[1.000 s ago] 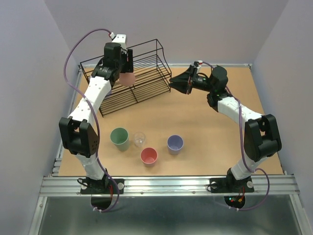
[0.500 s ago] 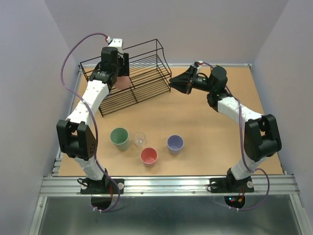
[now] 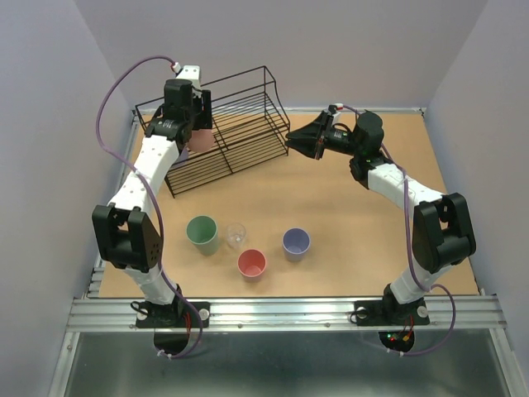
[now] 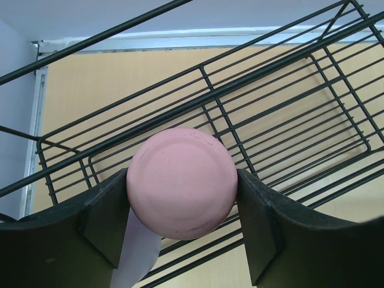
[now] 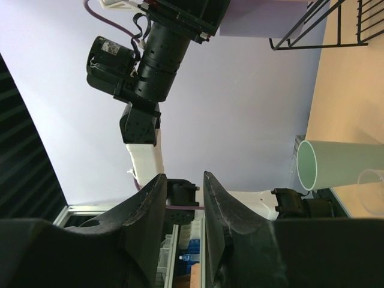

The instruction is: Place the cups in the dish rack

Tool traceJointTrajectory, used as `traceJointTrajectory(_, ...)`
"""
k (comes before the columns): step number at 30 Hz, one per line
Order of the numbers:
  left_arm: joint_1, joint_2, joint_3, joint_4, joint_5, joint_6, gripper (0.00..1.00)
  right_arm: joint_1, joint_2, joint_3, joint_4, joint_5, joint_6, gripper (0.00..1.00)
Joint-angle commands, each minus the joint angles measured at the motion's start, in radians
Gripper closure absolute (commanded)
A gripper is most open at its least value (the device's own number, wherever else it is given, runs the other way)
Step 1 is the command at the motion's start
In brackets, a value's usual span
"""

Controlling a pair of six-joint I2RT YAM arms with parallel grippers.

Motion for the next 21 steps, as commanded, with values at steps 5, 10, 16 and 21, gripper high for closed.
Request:
traceJointTrajectory(5,0.001,-0.057,0.024,-0.084,0.070,0.021,0.83,-0.003,-0.017,0.020,0.013,-0.020,-0.023,0.64)
traceJointTrajectory(10,0.001,-0.063,0.046,-0.124,0.080,0.019,0.68,-0.005,-0.021,0.016,0.007,-0.019,-0.028,0.64)
traceJointTrajectory(16,0.001,-0.081,0.035,-0.135,0.065,0.019,0.38,-0.005,-0.024,0.014,0.001,-0.019,-0.031,0.64)
traceJointTrajectory(21,0.001,-0.094,0.033,-0.138,0.044,0.011,0.15,-0.003,-0.027,0.012,-0.003,-0.019,-0.037,0.64)
